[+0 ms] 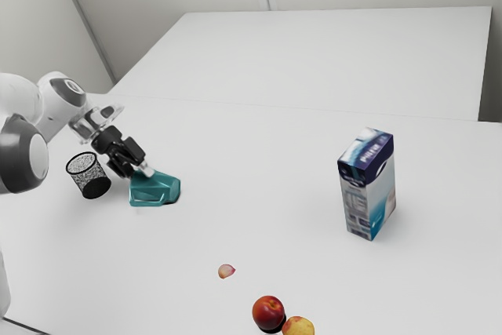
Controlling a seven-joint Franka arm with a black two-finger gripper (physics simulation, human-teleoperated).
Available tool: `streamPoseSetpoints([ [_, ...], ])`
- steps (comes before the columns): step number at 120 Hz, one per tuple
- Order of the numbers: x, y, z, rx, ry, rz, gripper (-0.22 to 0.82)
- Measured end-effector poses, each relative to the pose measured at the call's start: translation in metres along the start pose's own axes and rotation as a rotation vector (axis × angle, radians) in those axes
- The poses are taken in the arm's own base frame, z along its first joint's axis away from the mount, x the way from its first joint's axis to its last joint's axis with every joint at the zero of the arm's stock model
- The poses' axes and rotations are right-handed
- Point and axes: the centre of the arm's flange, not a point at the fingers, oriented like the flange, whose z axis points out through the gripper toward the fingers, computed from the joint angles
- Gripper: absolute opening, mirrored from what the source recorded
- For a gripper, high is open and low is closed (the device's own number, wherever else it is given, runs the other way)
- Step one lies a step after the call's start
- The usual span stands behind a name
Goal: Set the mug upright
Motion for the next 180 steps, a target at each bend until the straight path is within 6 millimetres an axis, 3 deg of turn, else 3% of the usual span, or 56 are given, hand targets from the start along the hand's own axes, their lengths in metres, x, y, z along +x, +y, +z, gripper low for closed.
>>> streamPoseSetpoints([
  [26, -0.006, -0.006, 0.005, -0.043, 0.021, -0.027, 0.05],
  [40, -0.005, -0.006, 0.006, -0.046, 0.023, -0.03, -0.05],
  [63, -0.003, 0.001, 0.004, -0.052, 0.033, -0.025, -0.14],
  [100, 0.0, 0.017, -0.001, -0.062, 0.043, -0.009, -0.18],
  [124, 0.009, 0.042, 0.002, -0.013, 0.01, 0.02, -0.18],
  [149, 0.027, 0.105, 0.009, 0.144, -0.02, 0.117, -0.18],
  [180, 0.027, 0.154, 0.033, 0.405, -0.031, 0.211, -0.18],
])
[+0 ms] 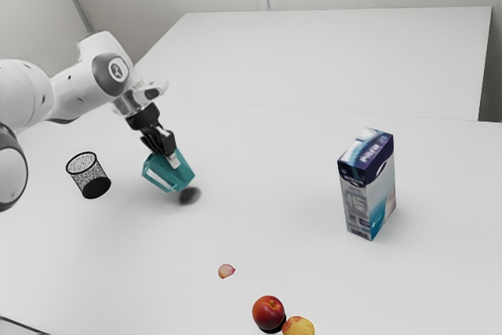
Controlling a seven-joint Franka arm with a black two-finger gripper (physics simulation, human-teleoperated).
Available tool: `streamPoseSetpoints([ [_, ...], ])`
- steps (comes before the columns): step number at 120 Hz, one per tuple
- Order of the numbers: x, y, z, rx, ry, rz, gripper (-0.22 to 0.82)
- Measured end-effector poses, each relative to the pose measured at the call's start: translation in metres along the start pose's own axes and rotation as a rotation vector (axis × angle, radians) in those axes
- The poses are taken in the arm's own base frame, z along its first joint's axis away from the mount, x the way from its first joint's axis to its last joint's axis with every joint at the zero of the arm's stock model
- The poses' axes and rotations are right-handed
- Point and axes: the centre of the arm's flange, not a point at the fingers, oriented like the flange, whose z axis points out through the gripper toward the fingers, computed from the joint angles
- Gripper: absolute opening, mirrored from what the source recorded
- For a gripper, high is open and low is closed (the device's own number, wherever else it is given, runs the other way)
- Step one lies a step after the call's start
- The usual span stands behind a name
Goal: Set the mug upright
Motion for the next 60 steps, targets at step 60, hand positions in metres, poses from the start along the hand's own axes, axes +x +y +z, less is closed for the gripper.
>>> streamPoseSetpoints([
  [60, 0.019, 0.036, 0.034, 0.348, 0.018, 0.138, -0.18],
])
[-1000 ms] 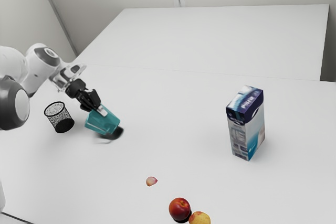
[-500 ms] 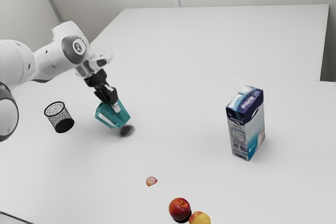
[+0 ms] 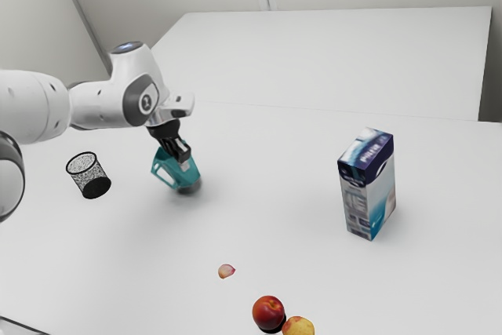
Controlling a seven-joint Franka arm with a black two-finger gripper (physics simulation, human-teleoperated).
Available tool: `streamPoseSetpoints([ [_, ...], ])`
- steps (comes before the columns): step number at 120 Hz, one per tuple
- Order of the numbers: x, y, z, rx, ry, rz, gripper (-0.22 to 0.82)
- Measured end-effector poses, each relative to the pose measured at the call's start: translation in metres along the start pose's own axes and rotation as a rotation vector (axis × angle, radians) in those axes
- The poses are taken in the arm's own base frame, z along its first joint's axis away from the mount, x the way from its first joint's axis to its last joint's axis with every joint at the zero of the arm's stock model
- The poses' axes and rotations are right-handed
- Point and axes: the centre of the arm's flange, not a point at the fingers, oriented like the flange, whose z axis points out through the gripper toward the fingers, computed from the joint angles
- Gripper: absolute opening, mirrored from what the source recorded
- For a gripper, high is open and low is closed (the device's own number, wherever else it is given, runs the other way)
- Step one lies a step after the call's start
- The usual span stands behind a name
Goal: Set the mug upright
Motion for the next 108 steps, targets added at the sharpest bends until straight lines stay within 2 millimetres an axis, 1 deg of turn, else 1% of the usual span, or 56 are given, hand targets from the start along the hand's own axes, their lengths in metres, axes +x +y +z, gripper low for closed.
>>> streamPoseSetpoints([
  [19, 0.008, 0.008, -0.001, 0.046, 0.007, 0.028, -0.18],
  [34, 0.014, 0.018, 0.003, 0.067, 0.0, 0.052, -0.18],
  [59, 0.005, 0.02, 0.012, 0.079, -0.045, 0.062, -0.18],
  [79, -0.005, 0.025, 0.024, 0.08, -0.106, 0.078, -0.18],
  [104, -0.007, 0.027, 0.028, 0.091, -0.137, 0.09, -0.18],
  [108, -0.007, 0.028, 0.028, 0.09, -0.14, 0.091, -0.12],
])
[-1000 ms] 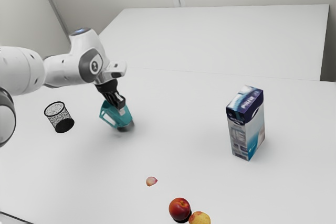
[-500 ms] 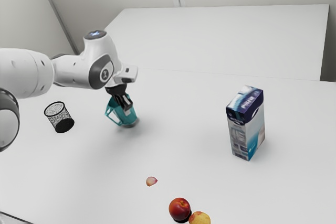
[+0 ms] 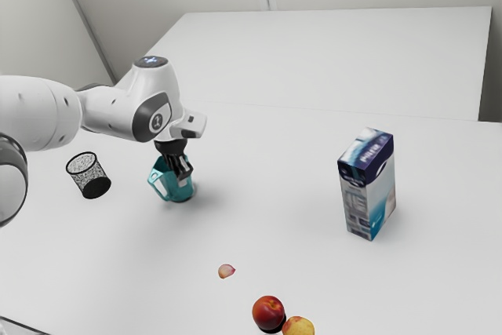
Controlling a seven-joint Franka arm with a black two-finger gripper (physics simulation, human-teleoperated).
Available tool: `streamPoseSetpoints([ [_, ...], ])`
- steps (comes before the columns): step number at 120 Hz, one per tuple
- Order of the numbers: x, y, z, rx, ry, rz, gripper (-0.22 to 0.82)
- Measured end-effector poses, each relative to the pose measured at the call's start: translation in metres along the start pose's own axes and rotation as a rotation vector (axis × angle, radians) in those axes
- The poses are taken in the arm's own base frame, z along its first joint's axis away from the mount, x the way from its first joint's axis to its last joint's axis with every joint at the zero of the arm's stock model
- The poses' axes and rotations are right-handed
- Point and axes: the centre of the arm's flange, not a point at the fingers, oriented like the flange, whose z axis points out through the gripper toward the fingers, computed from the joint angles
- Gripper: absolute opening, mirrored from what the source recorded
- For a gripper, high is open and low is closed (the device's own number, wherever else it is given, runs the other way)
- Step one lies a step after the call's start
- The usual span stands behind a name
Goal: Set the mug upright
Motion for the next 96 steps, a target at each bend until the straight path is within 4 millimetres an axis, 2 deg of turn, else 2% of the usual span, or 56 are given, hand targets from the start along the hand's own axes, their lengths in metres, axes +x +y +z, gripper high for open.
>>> streamPoseSetpoints([
  [20, 0.0, -0.002, -0.002, -0.003, -0.002, 0.002, 0.24],
  [37, 0.003, -0.005, -0.01, 0.006, 0.011, 0.004, 0.42],
  [52, 0.004, -0.007, -0.02, 0.007, 0.031, 0.002, 0.5],
  [68, 0.002, -0.012, -0.041, -0.002, 0.068, -0.016, 0.55],
  [96, 0.002, -0.029, -0.115, 0.008, 0.129, -0.078, 0.59],
])
